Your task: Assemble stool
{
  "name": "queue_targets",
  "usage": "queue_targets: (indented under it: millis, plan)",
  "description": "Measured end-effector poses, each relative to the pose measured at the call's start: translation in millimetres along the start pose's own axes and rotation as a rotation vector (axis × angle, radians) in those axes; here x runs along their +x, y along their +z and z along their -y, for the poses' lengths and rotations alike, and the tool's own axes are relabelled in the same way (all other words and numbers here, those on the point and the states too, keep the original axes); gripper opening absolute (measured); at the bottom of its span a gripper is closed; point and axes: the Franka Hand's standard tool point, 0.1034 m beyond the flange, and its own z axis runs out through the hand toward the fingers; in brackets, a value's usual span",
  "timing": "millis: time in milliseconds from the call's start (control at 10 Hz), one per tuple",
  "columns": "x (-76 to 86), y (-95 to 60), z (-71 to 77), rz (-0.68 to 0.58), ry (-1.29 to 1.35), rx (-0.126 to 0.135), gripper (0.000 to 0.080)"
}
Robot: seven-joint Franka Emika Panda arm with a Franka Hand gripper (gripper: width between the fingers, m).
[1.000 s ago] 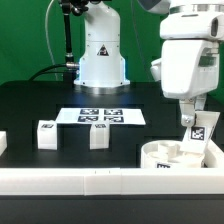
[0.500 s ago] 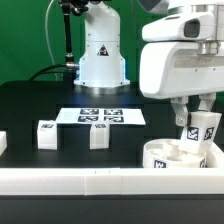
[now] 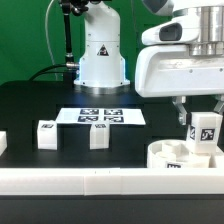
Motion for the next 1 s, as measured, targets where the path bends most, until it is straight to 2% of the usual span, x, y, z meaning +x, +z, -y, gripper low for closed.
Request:
queue_targets:
  millis: [500, 700, 1000]
  plan:
    - [-0.5, 0.5, 0.8, -0.001, 0.293, 0.028, 0.0337]
    - [-0.3, 0.9, -0.1, 0.007, 0.503, 0.053, 0.0337]
    - [-2.3, 1.0, 3.4, 0.031, 0.793, 0.078, 0.0337]
